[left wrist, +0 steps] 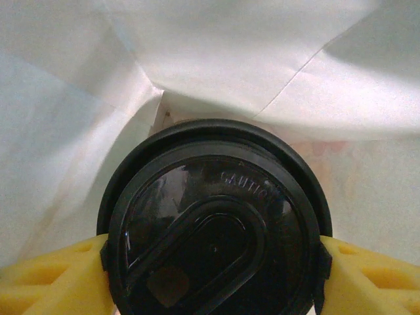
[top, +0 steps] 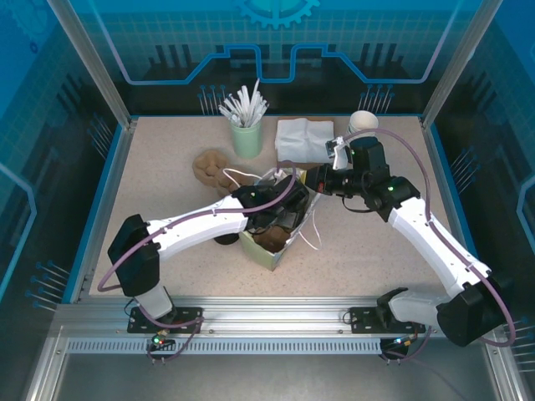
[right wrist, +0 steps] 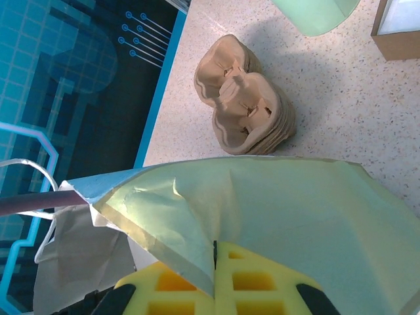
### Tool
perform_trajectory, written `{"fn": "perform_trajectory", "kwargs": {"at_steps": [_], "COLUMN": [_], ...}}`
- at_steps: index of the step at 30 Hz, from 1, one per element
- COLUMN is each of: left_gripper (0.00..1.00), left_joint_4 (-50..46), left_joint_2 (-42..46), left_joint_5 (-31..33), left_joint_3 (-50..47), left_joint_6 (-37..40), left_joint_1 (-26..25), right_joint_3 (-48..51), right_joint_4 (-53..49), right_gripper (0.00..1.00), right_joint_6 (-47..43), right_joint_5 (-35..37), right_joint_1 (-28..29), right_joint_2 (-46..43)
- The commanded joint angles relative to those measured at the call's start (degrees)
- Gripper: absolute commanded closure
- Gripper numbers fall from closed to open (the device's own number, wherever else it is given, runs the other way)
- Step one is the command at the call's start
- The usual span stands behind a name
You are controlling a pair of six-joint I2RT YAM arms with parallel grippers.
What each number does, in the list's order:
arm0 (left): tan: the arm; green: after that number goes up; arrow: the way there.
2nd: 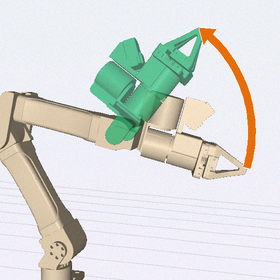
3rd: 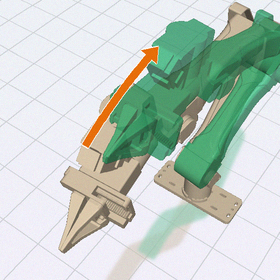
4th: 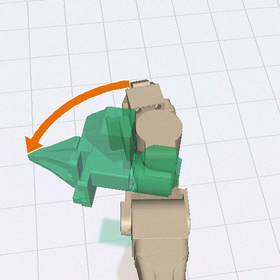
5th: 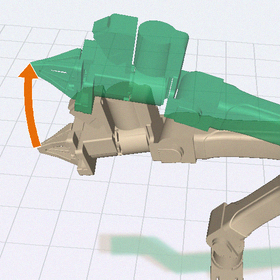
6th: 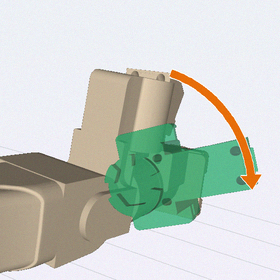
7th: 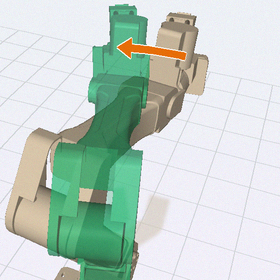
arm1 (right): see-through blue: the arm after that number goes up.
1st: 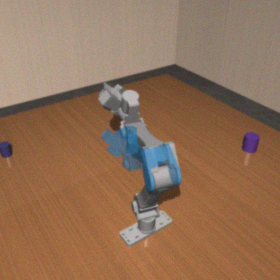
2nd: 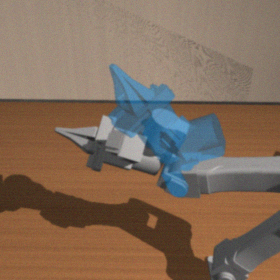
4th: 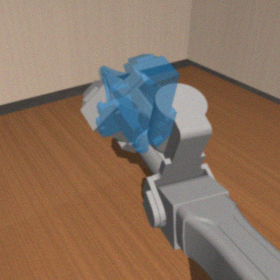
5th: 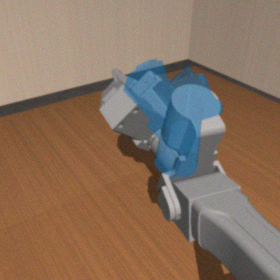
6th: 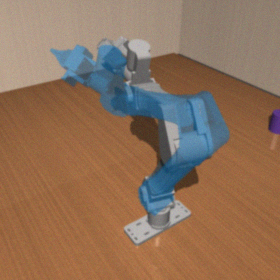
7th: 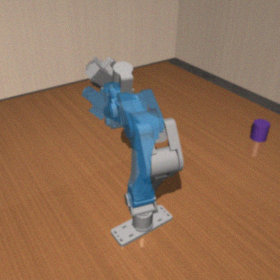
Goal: Pack the takeout coffee
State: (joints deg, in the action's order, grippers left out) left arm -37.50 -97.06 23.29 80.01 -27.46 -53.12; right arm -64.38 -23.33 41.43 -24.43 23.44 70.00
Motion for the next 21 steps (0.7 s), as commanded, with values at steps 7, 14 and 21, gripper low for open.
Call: {"fn": "perform_trajectory", "kwargs": {"at_steps": [7, 14, 21], "left_gripper": [0.30, 0.29, 0.30], "left_joint_4": [-5.7, -5.8, -6.2], "left_joint_2": [-5.5, -6.6, -7.6], "left_joint_5": [-1.2, -1.6, -2.8], "left_joint_3": [3.6, 3.5, 3.7], "left_joint_6": [-2.4, -2.2, -2.1], "left_joint_1": [1.4, 1.4, 1.9], "right_joint_3": [-0.8, -3.1, -7.2], "right_joint_4": [-3.7, -6.6, -10.9], "right_gripper": [0.88, 0.70, 0.55], "right_joint_6": [-0.4, -1.6, -3.4], "right_joint_5": [-4.0, -2.0, 1.1], "right_joint_1": [0.1, -0.5, -2.0], "right_joint_2": [-2.1, -1.8, -1.9]}}
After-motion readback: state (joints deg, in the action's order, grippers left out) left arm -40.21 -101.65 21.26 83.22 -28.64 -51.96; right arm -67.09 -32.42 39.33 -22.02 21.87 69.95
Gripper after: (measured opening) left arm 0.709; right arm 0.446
